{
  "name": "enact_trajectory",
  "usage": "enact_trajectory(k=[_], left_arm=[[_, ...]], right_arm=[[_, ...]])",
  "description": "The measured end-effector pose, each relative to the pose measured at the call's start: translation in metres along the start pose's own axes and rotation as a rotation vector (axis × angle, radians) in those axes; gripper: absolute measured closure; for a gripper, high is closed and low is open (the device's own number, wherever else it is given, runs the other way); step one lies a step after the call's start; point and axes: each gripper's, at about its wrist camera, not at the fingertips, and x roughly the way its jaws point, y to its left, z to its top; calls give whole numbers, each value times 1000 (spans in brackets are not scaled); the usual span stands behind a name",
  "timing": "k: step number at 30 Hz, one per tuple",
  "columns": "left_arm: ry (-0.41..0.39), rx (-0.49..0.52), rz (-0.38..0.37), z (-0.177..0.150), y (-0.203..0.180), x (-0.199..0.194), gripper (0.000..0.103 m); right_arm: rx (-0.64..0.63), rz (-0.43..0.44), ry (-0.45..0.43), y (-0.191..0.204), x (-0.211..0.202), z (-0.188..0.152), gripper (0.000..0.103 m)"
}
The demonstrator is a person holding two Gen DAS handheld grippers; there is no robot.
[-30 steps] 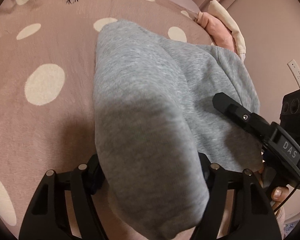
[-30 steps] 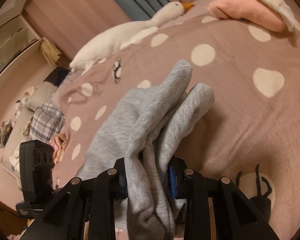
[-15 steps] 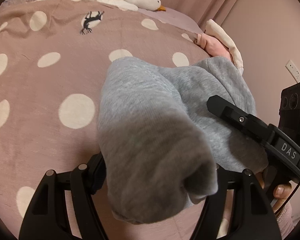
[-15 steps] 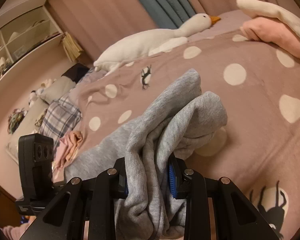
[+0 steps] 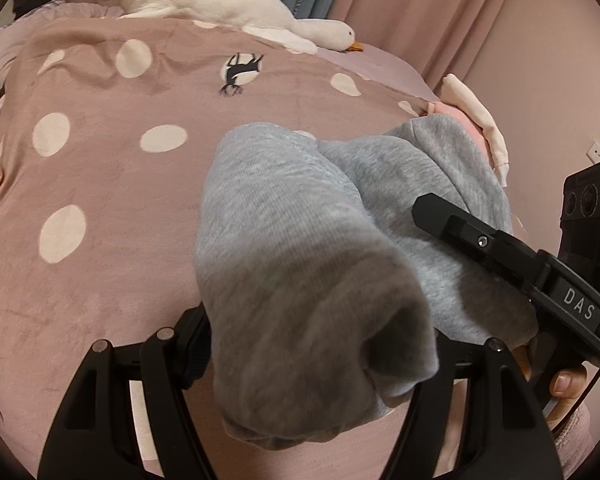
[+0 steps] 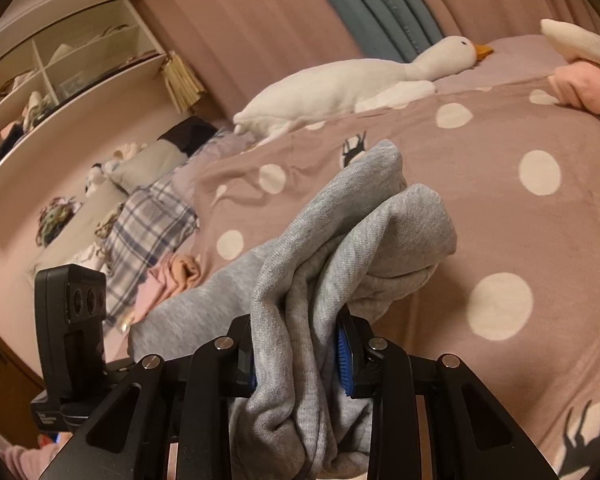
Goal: Fold small clothes
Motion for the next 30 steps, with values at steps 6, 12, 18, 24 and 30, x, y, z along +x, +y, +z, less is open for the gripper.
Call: enact_trajectory(k=[6,12,18,24,30], left_arm=[[50,-40,22,-16,19,7,32],[88,-38,33,-29,21,13,33],[121,-27,45,-39,21,19,32],[140,-29,54,-43,24,20,30],[153,-24,63,-46,25,21,28]], right_arm=[[18,-5,71,2,17,-17,72],[51,-15,103,-1,16,-32,72],[150,-43,149,-23,12,-45,72],[259,-63,168,-41,7,-57,71],[297,-102,198,-45,8,-63,71]])
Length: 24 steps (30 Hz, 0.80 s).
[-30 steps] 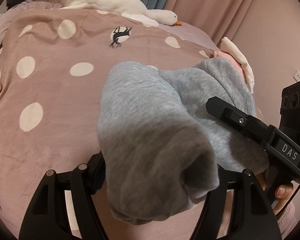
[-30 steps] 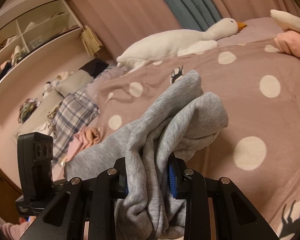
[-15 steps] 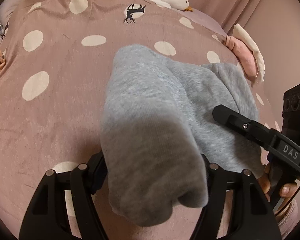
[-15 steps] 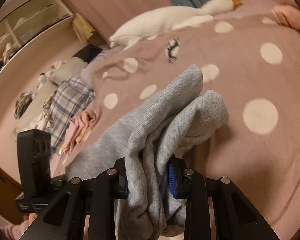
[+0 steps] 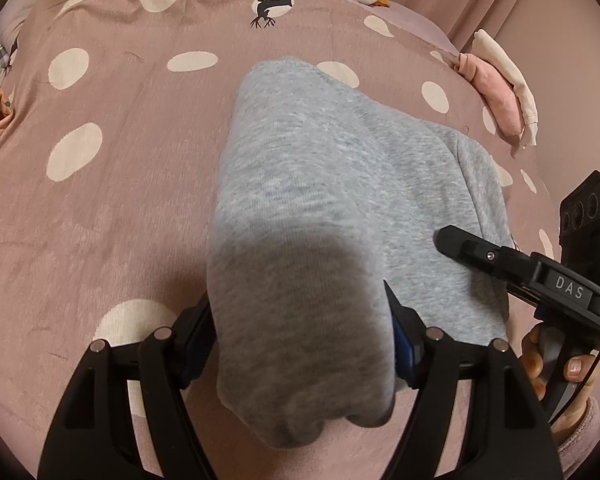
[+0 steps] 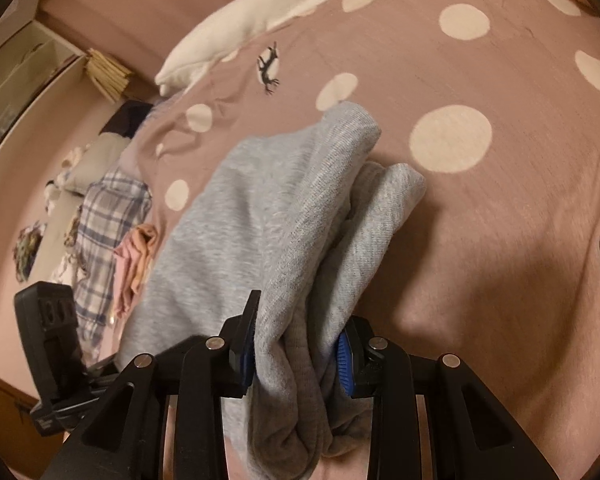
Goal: Fold small clothes
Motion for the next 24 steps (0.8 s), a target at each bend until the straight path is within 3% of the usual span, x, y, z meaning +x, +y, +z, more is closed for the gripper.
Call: enact_trajectory(k=[10,15,24], left_arm=[[16,-17,-1,-5,7,4,22],[22,-38,-5,-9,14,6,16],[22,-39,-5,-10,14,6,14]], right_arm=[[41,-25,27,-5,4,-2,65],[50,-42,38,-9,4,-7,50],[61,-45,40,-13,4,-10,48]])
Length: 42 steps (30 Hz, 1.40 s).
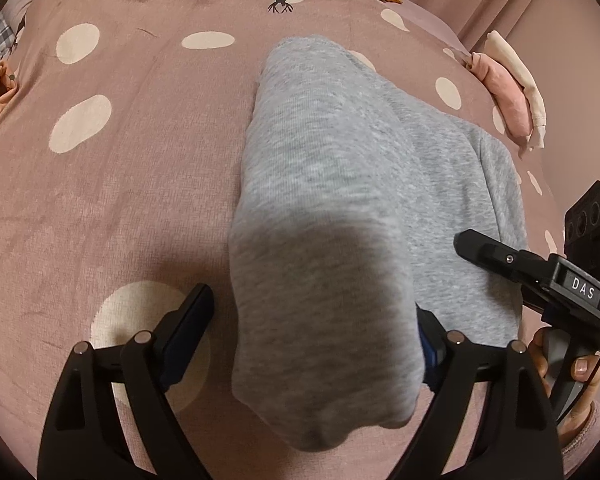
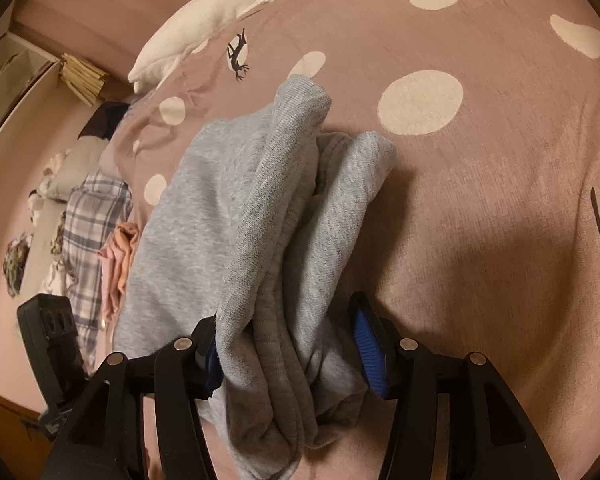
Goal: Fold small clothes
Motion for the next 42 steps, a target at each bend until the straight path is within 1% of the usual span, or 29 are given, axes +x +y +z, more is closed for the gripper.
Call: enact_trajectory(k=[24,42], left_arm=[[7,-7,13,-12,3,-9,13],[13,-2,23,-16,5,-13,13]], right_arm=[[2,-35,-1,3,-3,-7,41],[5,-41,-3,2,-4,-9,40]])
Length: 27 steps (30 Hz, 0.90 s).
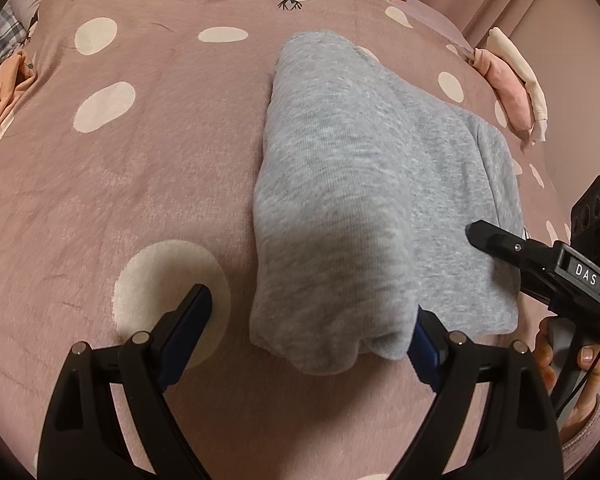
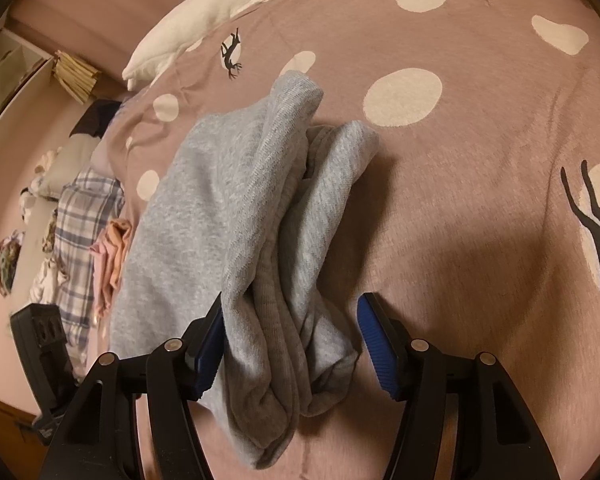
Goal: Fold small clothes
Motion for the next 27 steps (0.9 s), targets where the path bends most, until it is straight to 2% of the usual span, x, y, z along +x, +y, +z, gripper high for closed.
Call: enact_trajectory(k=[27], left_arm=[[1,0,20,-8,2,-8,13]], right_arm=[[0,-1,1,0,0,0,40]])
